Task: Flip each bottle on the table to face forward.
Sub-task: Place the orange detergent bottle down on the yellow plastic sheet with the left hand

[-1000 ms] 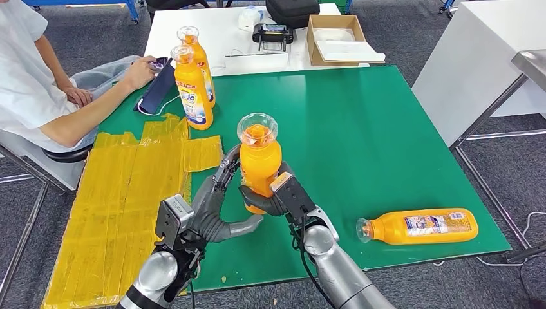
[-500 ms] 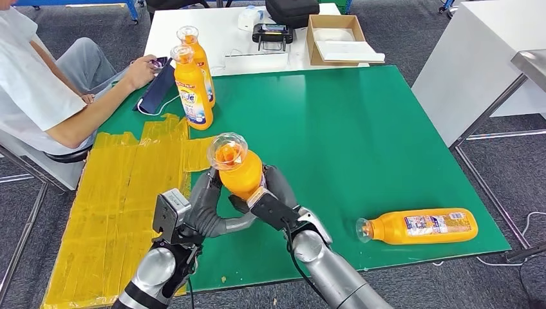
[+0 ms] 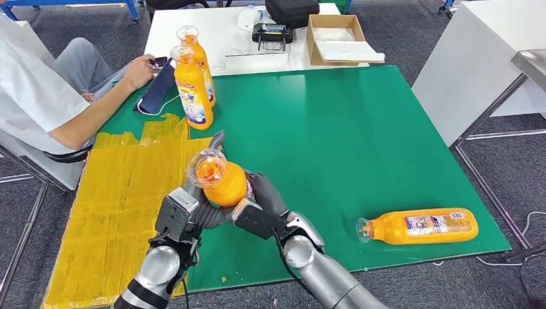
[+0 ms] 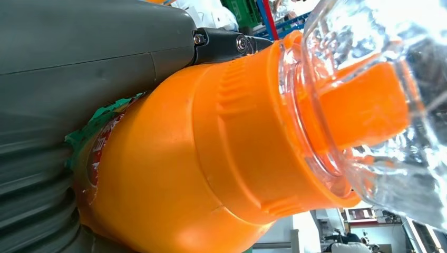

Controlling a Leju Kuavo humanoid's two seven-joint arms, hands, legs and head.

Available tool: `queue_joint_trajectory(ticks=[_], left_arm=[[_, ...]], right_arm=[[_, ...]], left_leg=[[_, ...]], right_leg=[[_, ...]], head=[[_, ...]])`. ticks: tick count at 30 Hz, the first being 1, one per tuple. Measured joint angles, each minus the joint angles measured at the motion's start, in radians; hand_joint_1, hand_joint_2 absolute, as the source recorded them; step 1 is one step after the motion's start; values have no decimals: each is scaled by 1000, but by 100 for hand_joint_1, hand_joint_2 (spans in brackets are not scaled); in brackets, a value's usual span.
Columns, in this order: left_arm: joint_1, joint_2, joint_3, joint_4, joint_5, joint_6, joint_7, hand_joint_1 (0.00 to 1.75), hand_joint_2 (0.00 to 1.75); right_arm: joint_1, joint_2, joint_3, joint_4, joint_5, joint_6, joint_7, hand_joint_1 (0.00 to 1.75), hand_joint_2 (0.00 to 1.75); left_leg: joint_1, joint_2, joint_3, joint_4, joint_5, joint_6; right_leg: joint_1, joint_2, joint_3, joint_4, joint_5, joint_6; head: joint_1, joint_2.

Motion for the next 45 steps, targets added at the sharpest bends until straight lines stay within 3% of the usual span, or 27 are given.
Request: queue_joint_trajectory(ticks=[16,20,26,41,42,43,45], left_arm=[[-3,-3,5,14,-3,31,5,0,175],[-6,-4,13,19,80,-30,9,175,175],[-10,-4,24,25,220,-168,31,175,175],[3,-4,35,33,337,-231,49,175,175],[5,-4,35,33,339,-233,49,175,175],[7,-4,35,33,339,-234,49,175,175],[10,-4,35,33,340,-236,49,175,175]], right_arm=[[-8,5,5,17,-3,2,2,174,175],[-9,7,7,25,-5,3,2,171,175],[-8,7,7,37,-13,-8,-5,174,175],[26,7,6,44,-17,-58,-27,175,175],[31,7,6,42,-17,-62,-28,170,175],[35,7,5,40,-18,-65,-29,142,175],[40,7,5,38,-18,-67,-29,58,175]], left_leg=[[0,0,0,0,0,0],[0,0,0,0,0,0],[0,0,0,0,0,0],[0,0,0,0,0,0],[0,0,0,0,0,0],[0,0,0,0,0,0],[0,0,0,0,0,0]], right_leg=[[0,0,0,0,0,0],[0,0,0,0,0,0],[0,0,0,0,0,0],[0,0,0,0,0,0],[0,0,-1,0,0,0],[0,0,-1,0,0,0],[0,0,-1,0,0,0]], head=[[0,0],[0,0],[0,0],[0,0],[0,0],[0,0],[0,0]])
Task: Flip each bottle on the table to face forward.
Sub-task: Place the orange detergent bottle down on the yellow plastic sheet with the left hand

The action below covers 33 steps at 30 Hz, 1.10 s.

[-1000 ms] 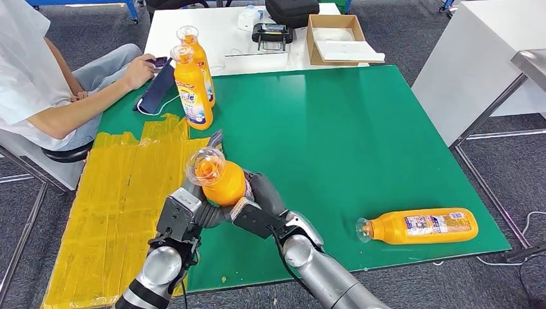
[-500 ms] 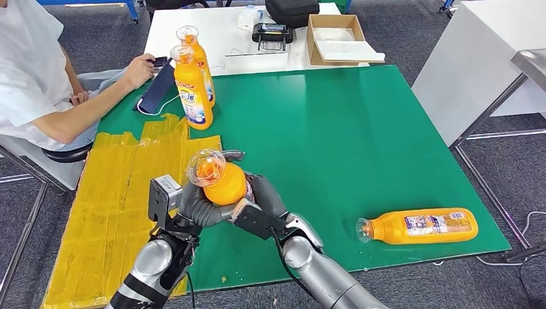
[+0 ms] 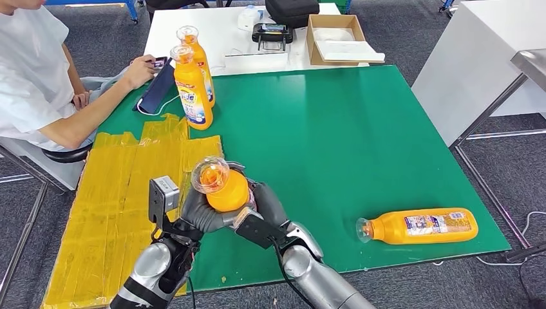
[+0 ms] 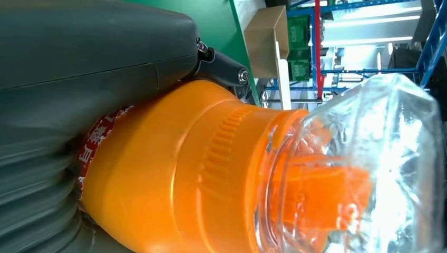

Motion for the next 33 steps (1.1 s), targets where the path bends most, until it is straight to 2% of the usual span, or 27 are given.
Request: queue_joint_trajectory(ticks=[1,2,3,9,12,16,20,23,29,33], left_arm=[[1,0,0,0,0,0,0,175,175],[2,0,0,-1,2,1,0,175,175],[3,0,1,-2,3,2,0,175,175],[13,0,14,-31,-38,78,-22,175,175],[15,3,29,-46,-130,154,-40,175,175],[15,22,49,-66,-528,390,-44,175,175],[1,45,78,-68,-957,525,61,175,175],[-14,58,95,-57,-1173,556,135,175,175],[-31,67,107,-33,-1284,567,183,175,175],[-75,70,95,46,-1611,533,315,175,175]], right_arm=[[3,0,0,-2,-1,-2,-1,19,175],[7,0,-1,-6,-2,-7,-3,3,175],[13,-1,-2,-12,-4,-14,-5,1,175],[72,-25,-28,-109,-19,-53,-15,0,175],[103,-44,-51,-171,-23,-60,-19,0,175],[172,-71,-101,-305,-23,-84,-42,0,175],[246,-100,-160,-477,9,-128,-72,0,175],[286,-116,-188,-591,43,-169,-85,0,175],[321,-135,-208,-703,61,-191,-92,0,175],[326,-145,-208,-763,103,-242,-104,0,175]], left_leg=[[0,0,0,0,0,0],[0,0,0,0,0,0],[0,0,0,0,0,0],[0,0,0,0,0,0],[0,0,-1,0,0,0],[0,-1,-1,0,0,0],[0,-1,-1,0,0,0],[0,0,-1,0,-1,-1],[0,0,-1,0,-1,-1],[0,0,-1,0,0,-1]], right_leg=[[0,0,0,0,0,0],[0,0,0,0,0,0],[0,0,0,0,0,0],[0,0,0,0,0,0],[0,0,0,0,0,0],[0,0,0,0,0,0],[0,0,-1,0,0,0],[0,0,-1,0,0,-1],[0,0,-1,0,1,-1],[0,0,-1,0,1,-2]], head=[[0,0],[0,0],[0,0],[0,0],[0,0],[0,0],[0,0],[0,0],[0,0],[0,0]])
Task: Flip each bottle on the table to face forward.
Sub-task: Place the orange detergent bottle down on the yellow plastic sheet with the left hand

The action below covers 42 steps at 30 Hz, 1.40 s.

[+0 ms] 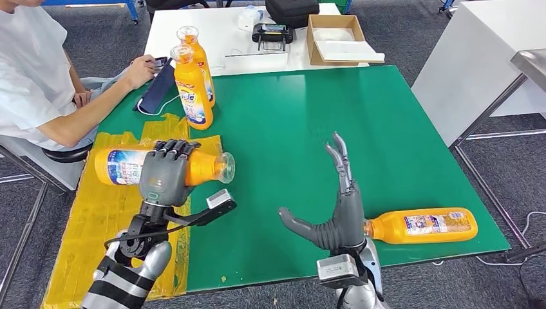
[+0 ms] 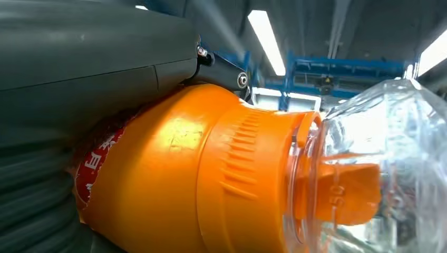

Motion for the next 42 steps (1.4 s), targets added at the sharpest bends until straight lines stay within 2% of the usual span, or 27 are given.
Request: queue_joint_trajectory(ticks=[3,9,12,17,21,25,32,42], left_arm=[[-53,-3,-25,111,-120,-74,62,175,175],[-166,-49,-58,363,-157,-225,175,175,175],[-221,-77,-60,485,-155,-239,217,175,175],[-276,-103,-61,617,-133,-232,246,175,175],[-312,-115,-49,704,-114,-183,289,10,175],[-342,-118,-24,773,-109,-142,311,0,175],[-359,-118,16,843,-72,-152,290,0,175],[-365,-118,44,874,-58,-156,271,0,175]], right_arm=[[-1,-8,0,-46,46,-34,12,0,175],[-13,-15,0,-90,122,-83,49,0,175],[-22,-16,0,-92,138,-96,60,0,175],[-30,-17,1,-92,143,-102,69,0,175],[-37,-20,2,-89,146,-105,75,0,175],[-42,-22,4,-81,146,-107,75,0,175],[-44,-25,4,-68,129,-106,80,0,175],[-44,-32,4,-61,116,-99,82,0,175]], left_leg=[[0,0,0,0,0,0],[0,0,0,0,1,0],[0,0,0,0,1,0],[0,0,0,0,1,0],[0,0,-1,0,1,0],[0,0,-1,0,1,0],[0,0,-1,0,1,0],[0,0,-1,0,1,0]], right_leg=[[0,0,0,0,1,0],[0,0,0,0,1,0],[0,0,1,0,1,0],[0,0,0,0,1,0],[0,0,0,0,1,0],[0,0,1,0,1,0],[0,0,1,0,1,0],[0,0,1,0,1,0]], head=[[0,0],[0,0],[0,0],[0,0],[0,0],[0,0],[0,0],[0,0]])
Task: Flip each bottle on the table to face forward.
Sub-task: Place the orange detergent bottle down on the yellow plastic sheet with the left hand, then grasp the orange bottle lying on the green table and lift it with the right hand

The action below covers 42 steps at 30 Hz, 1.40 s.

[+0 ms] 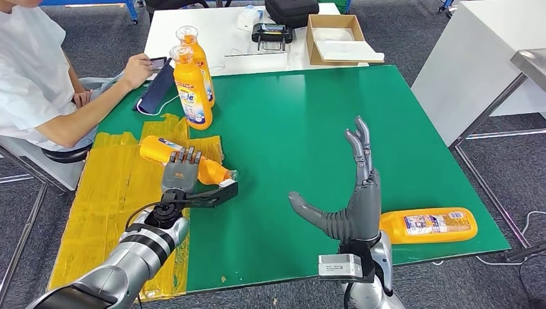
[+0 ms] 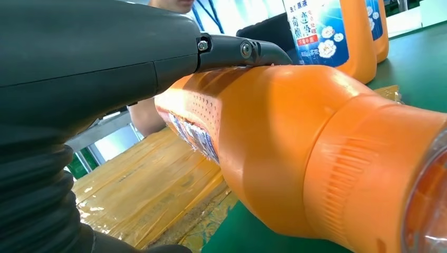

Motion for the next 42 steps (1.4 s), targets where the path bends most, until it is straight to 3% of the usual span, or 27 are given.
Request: queue_joint_trajectory(ticks=[9,12,15,17,19,24,29,36,42], left_arm=[[-10,-1,11,18,49,-64,-45,0,175],[-15,-1,36,17,158,-70,-148,0,175],[8,-8,84,-23,364,-25,-338,0,175],[64,-15,115,-110,527,23,-454,0,175],[139,-17,128,-239,663,65,-520,0,175],[305,0,131,-601,897,115,-588,0,175],[432,22,134,-881,985,156,-652,0,175],[549,33,148,-1088,1088,130,-703,0,175],[608,35,155,-1155,1164,39,-706,0,175]], right_arm=[[-2,-3,-2,5,-13,16,0,0,175],[-2,-5,-4,9,-17,20,-1,0,175],[2,-12,-6,15,-5,18,-4,0,175],[13,-19,-12,18,12,12,-6,0,175],[34,-28,-23,18,32,4,-6,0,175],[91,-49,-49,17,109,-1,23,0,175],[140,-83,-77,15,219,30,78,0,175],[196,-149,-124,12,382,111,172,0,175],[264,-283,-176,16,508,226,300,0,175]], left_leg=[[0,0,1,0,0,0],[0,-1,2,0,0,0],[0,-2,4,0,0,0],[0,-1,3,0,0,0],[0,0,2,0,0,0],[0,0,1,0,-1,-1],[0,0,1,0,-3,-3],[0,-1,1,0,-3,-3],[-1,-2,0,0,-4,-2]], right_leg=[[0,0,1,0,0,0],[0,0,3,0,0,0],[0,0,4,0,-1,-1],[0,0,4,0,-1,-1],[0,0,2,0,0,0],[0,0,1,0,-1,0],[0,0,0,0,-3,-2],[0,0,0,0,-4,-3],[-1,0,1,-1,-5,-2]], head=[[0,0],[0,0],[0,0],[0,0],[0,0],[0,0],[0,0],[0,0],[0,0]])
